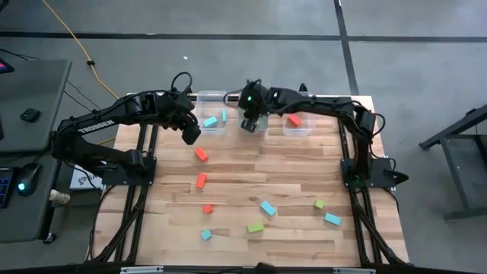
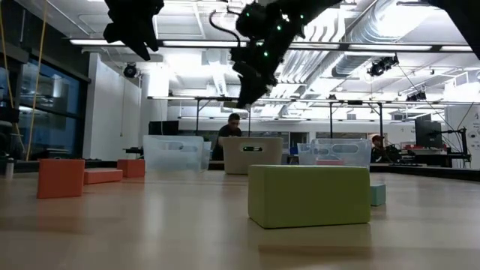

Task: Sort & place blocks by color
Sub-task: Put the green block into the blue bin

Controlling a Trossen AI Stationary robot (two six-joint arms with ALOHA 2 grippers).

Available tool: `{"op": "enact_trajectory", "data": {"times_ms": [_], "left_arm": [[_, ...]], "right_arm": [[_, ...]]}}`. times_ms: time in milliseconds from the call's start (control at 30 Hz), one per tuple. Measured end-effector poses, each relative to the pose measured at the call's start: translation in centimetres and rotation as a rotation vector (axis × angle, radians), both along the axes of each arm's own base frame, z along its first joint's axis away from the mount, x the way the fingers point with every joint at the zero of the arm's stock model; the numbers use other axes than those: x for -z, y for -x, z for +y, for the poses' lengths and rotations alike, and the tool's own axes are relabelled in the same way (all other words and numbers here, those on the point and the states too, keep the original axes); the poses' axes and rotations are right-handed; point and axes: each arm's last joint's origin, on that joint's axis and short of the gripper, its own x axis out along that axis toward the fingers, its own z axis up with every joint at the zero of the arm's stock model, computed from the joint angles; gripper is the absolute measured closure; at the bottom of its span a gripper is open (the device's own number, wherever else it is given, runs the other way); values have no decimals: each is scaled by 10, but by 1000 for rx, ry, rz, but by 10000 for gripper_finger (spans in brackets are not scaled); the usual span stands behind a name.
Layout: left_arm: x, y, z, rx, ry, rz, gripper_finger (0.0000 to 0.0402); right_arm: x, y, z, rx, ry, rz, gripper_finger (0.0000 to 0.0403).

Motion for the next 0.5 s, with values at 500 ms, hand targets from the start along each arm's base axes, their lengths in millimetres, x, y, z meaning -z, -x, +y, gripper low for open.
{"op": "enact_trajectory", "data": {"times_ms": [500], "left_arm": [[0,-1,0,46,-28,14,216]], "right_arm": [[41,11,-54,386,-223,-40,295]]}}
